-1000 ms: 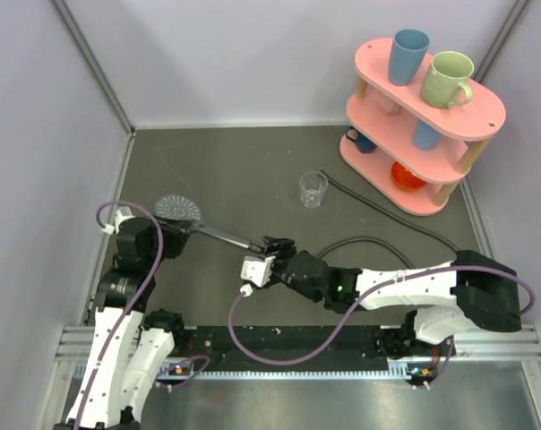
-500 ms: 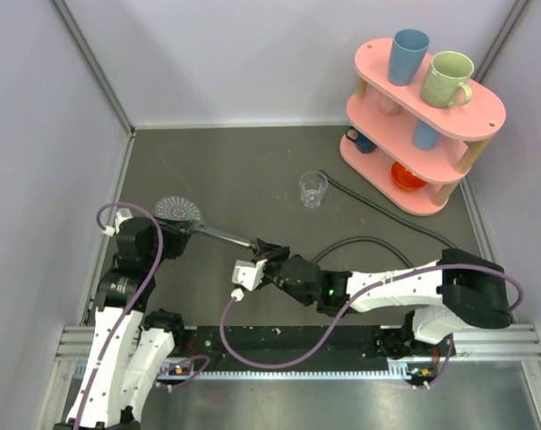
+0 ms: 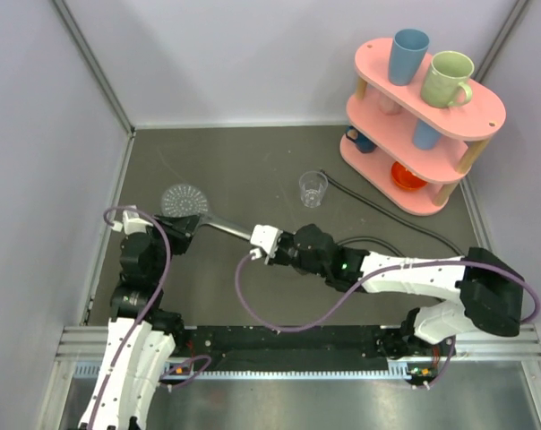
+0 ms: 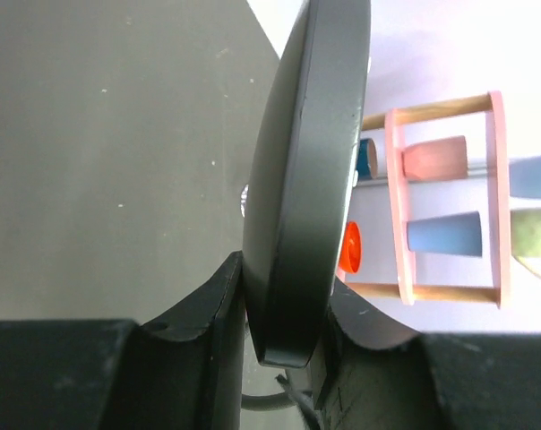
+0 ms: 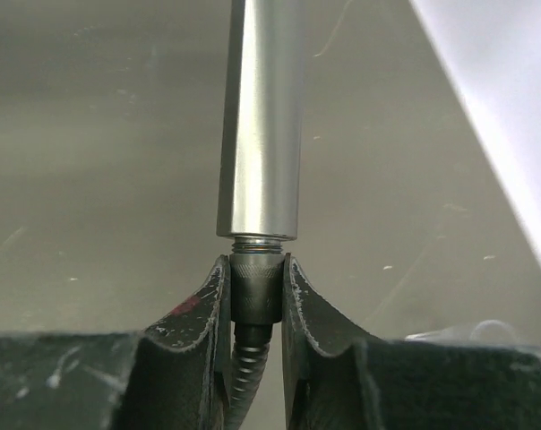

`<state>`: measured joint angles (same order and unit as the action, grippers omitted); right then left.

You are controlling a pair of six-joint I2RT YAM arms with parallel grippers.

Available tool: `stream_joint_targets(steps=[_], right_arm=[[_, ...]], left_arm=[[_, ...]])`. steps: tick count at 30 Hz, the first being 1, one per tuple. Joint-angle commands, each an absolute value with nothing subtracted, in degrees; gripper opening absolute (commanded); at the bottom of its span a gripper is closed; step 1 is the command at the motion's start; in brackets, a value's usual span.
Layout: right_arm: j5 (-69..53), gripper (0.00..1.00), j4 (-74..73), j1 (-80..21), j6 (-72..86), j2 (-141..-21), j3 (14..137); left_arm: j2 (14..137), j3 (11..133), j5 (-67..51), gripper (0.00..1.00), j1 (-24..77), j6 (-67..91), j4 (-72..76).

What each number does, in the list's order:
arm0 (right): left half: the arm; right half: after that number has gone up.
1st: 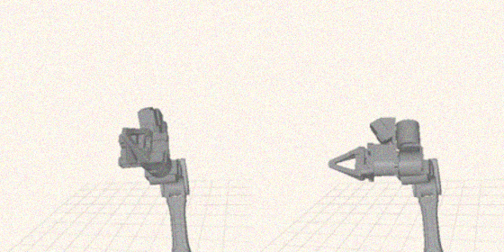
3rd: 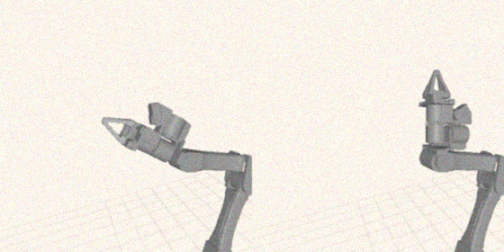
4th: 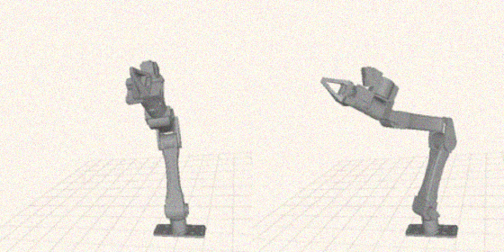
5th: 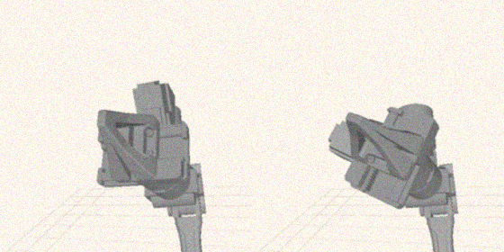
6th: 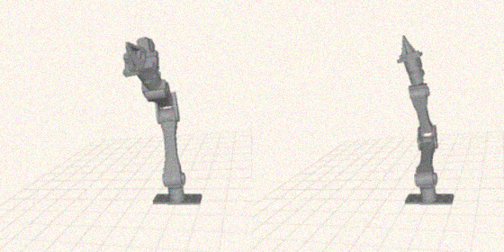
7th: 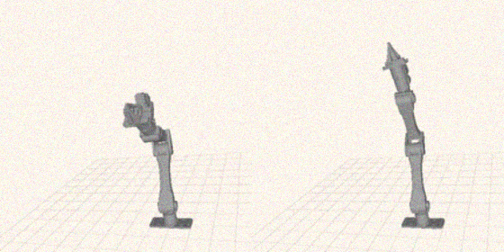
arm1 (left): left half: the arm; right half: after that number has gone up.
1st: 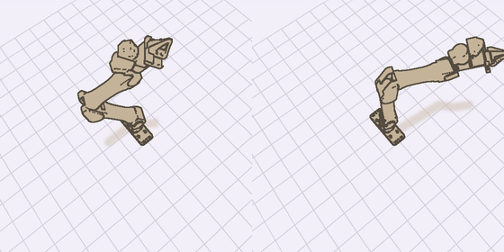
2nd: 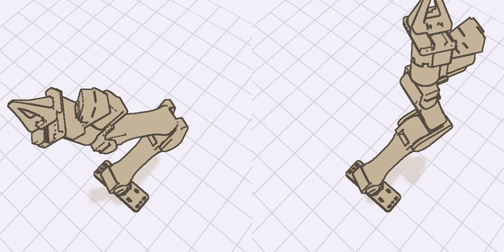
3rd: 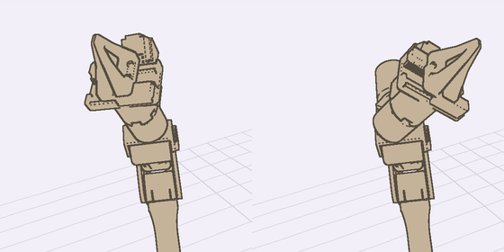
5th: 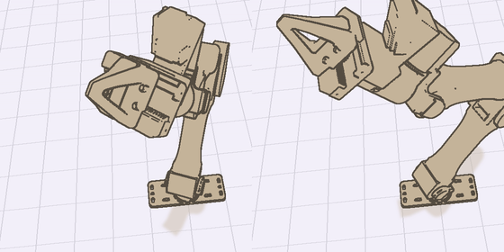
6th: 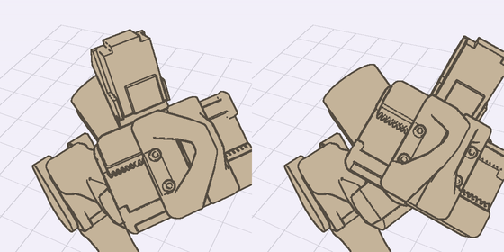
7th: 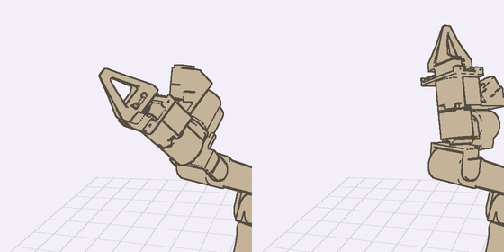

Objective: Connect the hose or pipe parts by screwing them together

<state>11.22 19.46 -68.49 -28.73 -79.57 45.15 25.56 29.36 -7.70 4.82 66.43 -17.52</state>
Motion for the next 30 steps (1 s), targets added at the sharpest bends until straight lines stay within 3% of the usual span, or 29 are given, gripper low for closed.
stream_joint_targets(steps=[1, 6, 11, 15, 17, 19, 20, 22, 23, 26, 30], right_arm=[[-12.97, 0.0, 21.8, -60.67, -12.0, -76.99, 49.22], [-37.64, 0.0, 35.3, -49.06, 4.45, -79.62, 44.57], [-47.63, 0.0, 44.39, -43.68, 16.08, -85.07, 45.43], [-50.97, 0.01, 47.19, -43.07, 19.77, -86.74, 45.97], [-50.98, 0.05, 47.55, -42.72, 21.27, -87.01, 45.97], [-49.67, 0.17, 46.59, -42.71, 20.31, -86.23, 45.36], [-47.74, 0.3, 44.58, -42.71, 19.69, -85.61, 44.92], [-45.19, 0.37, 41.06, -42.8, 15.66, -82.8, 43.78], [-43.87, 0.45, 38.61, -42.72, 13.99, -81.66, 43.6], [-35.81, 0.57, 29.29, -43.59, 6.35, -77.71, 43.24], [-23.67, 0.65, 19.0, -48.76, -7.25, -73.57, 43.77]], left_arm=[[22.77, 22.43, -23.2, 0.0, 5.98, 65.4, 4.98], [19.78, 15.39, -23.82, 0.0, 5.98, 62.84, 19.66], [22.92, 8.09, -26.36, 0.0, 5.89, 65.47, 35.65], [26.8, 8.0, -29.09, 0.0, 5.89, 64.34, 38.14], [27.25, 7.74, -28.83, 0.0, 5.89, 64.6, 38.15], [26.81, 8.34, -26.2, 0.0, 5.89, 64.69, 34.3], [26.02, 9.31, -25.15, 0.0, 5.89, 63.82, 31.15], [25.58, 13.68, -20.67, 0.0, 5.89, 62.23, 18.32], [25.66, 15.1, -19.0, 0.0, 5.98, 60.92, 14.45], [26.02, 19.94, -13.99, 0.0, 5.98, 60.55, 3.98], [26.72, 25.65, -9.85, 0.0, 5.89, 62.66, -5.69]])
